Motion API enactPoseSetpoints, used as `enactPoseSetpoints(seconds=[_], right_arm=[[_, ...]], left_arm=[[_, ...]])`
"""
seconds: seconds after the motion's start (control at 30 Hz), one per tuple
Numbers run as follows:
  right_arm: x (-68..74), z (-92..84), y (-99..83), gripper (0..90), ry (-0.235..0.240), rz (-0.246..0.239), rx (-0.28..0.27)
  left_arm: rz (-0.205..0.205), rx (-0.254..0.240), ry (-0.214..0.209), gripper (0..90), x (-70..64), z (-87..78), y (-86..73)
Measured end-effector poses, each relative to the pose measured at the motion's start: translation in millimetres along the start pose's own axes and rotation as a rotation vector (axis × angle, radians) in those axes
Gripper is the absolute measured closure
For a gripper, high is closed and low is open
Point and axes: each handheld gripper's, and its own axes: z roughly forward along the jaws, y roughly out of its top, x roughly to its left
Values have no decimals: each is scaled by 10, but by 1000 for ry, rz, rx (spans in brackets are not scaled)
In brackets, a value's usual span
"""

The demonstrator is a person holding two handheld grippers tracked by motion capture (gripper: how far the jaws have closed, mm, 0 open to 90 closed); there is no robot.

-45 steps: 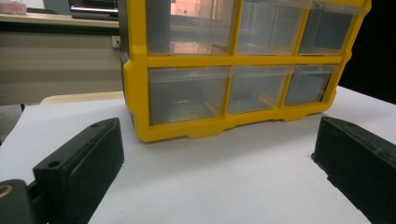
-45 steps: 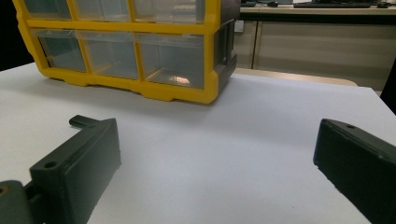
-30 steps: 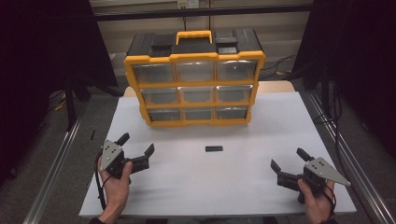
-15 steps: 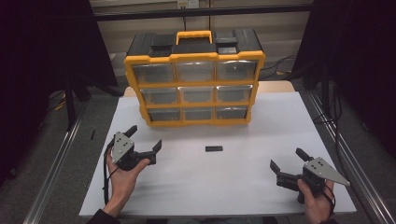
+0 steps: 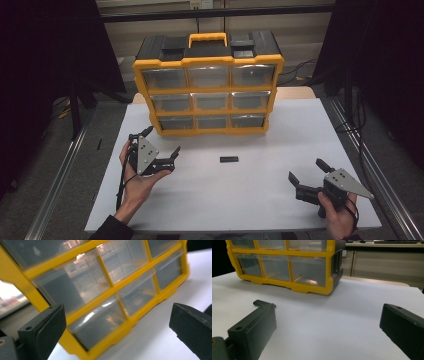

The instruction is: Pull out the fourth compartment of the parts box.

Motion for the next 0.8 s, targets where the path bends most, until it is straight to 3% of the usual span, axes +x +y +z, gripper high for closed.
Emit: enactPoseSetpoints(seconds=[0.07, 0.2, 0.37, 0.43, 0.63, 0.8], right_arm=[[-3, 0, -1, 2, 0, -1, 0], [4, -1, 0, 2, 2, -3, 1], [-2, 3, -3, 2, 2, -2, 1], [-1, 2, -2, 2, 3, 1, 1], [8, 6, -2, 2, 9, -4, 3], [7, 4, -2, 1, 8, -4, -1]], left_arm=[[38, 7, 3, 20, 28, 12, 5], [43, 2, 13, 22, 94, 53, 27], [157, 0, 40, 34, 170, 102, 69], [176, 5, 48, 36, 206, 113, 73], [300, 16, 88, 42, 264, 141, 115], [407, 50, 108, 54, 268, 213, 137]])
